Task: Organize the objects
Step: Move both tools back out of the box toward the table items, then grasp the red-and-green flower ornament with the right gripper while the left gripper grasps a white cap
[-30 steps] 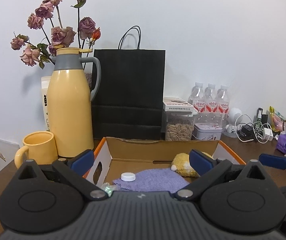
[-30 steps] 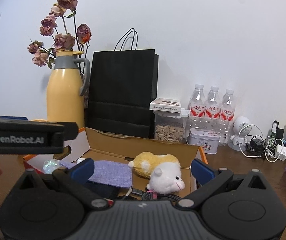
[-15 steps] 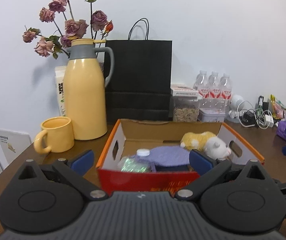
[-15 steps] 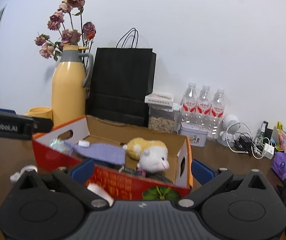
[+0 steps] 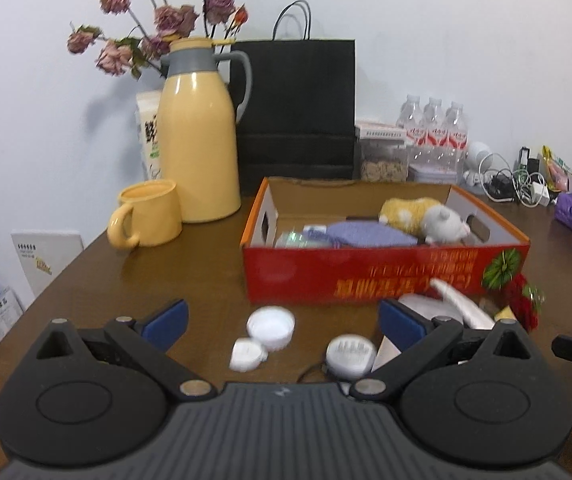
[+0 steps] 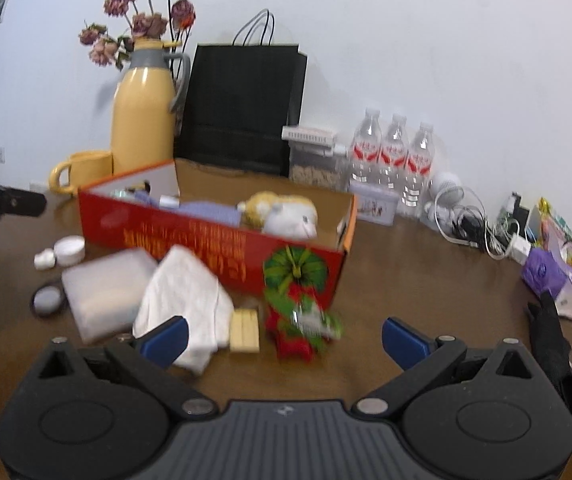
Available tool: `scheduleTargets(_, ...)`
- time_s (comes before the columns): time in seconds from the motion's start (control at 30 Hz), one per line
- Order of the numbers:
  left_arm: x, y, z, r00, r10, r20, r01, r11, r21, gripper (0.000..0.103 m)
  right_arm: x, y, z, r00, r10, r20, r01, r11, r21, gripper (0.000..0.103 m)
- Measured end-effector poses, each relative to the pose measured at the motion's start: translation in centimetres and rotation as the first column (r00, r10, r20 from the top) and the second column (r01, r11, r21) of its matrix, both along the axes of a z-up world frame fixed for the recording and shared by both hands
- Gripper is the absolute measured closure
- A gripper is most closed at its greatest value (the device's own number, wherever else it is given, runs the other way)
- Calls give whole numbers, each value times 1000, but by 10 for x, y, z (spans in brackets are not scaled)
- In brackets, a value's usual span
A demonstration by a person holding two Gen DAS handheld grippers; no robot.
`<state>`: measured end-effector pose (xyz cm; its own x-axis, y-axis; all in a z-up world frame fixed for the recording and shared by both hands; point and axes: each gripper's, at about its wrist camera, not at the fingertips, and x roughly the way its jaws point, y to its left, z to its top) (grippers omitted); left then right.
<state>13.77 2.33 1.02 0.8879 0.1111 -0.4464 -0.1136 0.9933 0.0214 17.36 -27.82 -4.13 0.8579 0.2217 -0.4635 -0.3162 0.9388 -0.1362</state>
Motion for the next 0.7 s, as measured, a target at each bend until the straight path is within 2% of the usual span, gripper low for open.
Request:
scheduleTargets(0.2,-15,10,-9,999,21,-33,-22,1000,-5,0,-5,-13,-13,999,-21,-41,21,1000,-13,0)
scheduleTargets(0.43,-20,18,-9,998,56,-33,-57,998,-17,0,27,-18,-5,998,-22,-52,25,998,50,6)
scheduleTargets(0.57,-20,20,-9,997,67,-35,-67,998,-18,0,53,-10,-6,997,-43,-68,46,998,37,15)
scheduleTargets(0.7,-20,22,-11,996,78,-40,-79,997,-18,0,80,-5,-13,993,-42,-114,51,996,80,26)
